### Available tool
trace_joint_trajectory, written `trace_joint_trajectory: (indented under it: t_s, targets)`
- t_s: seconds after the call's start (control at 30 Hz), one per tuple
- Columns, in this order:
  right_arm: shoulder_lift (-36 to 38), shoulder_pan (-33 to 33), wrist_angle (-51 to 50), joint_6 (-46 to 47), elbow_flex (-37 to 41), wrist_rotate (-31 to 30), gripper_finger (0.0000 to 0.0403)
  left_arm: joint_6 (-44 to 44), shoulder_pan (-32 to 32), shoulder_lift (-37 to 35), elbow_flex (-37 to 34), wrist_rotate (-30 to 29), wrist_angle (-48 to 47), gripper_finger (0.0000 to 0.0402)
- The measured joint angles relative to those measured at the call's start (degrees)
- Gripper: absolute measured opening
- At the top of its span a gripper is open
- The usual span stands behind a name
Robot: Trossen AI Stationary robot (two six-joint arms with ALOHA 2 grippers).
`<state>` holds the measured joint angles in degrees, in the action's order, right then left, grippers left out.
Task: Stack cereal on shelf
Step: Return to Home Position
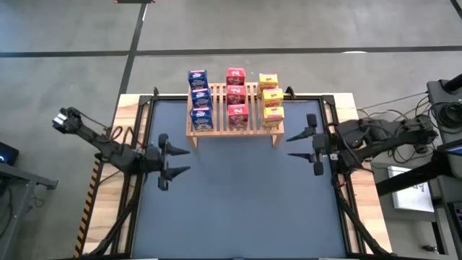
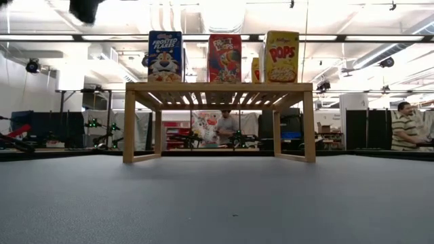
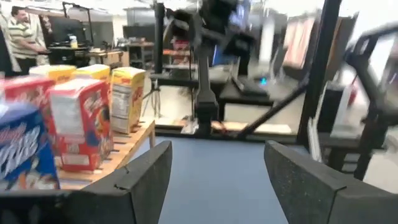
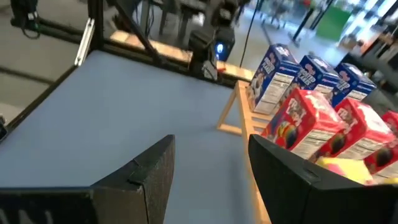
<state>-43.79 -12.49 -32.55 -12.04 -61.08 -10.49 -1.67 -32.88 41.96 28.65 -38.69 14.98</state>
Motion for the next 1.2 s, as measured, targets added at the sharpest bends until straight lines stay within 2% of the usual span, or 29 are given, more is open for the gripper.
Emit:
trace_joint_trajectory:
  t_s: [0.13, 0.2, 0.33, 0.4, 0.5, 0.57, 0.7, 0.8, 0.97, 1.2]
  targets:
    - [6.4, 0.0, 10.2, -0.9, 12.4, 0.5, 0.0194, -1.4, 4.9, -8.0, -9.5, 7.8, 6.3, 0.0231]
    - [8.8, 0.0, 15.1, -1.0, 17.5, 1.0, 0.0194, -0.8, 6.1, -11.5, -13.4, 8.2, 9.1, 0.0231]
    - [13.6, 0.0, 27.6, -3.3, 27.9, 7.8, 0.0194, -0.4, 8.3, -18.2, -19.2, 8.2, 10.5, 0.023]
    - [16.1, 0.0, 33.3, -5.3, 32.7, 7.2, 0.0194, -0.3, 9.1, -21.5, -20.9, 8.2, 10.5, 0.023]
    - [19.6, 0.8, 41.2, -7.0, 38.2, 3.3, 0.0194, 1.7, 9.5, -25.9, -22.6, 8.2, 10.3, 0.023]
    - [21.7, 0.9, 43.9, -7.5, 40.8, 3.0, 0.0194, 2.8, 9.5, -28.5, -23.0, 8.4, 8.9, 0.023]
    - [25.8, 0.9, 45.0, -7.5, 45.0, 3.6, 0.0194, 3.9, 9.5, -32.8, -23.3, 8.7, 1.8, 0.023]
    - [28.0, 0.9, 45.1, -7.0, 48.5, 3.4, 0.0186, 4.3, 9.7, -35.5, -23.3, 8.0, -0.2, 0.023]
    - [31.2, 1.4, 49.3, -5.2, 54.3, 3.0, 0.0154, 4.1, 9.9, -38.5, -23.5, 6.4, -6.1, 0.023]
    - [34.4, 3.7, 58.1, -7.3, 60.4, 2.9, 0.0098, 4.0, 10.2, -41.8, -25.4, 2.9, -9.8, 0.023]
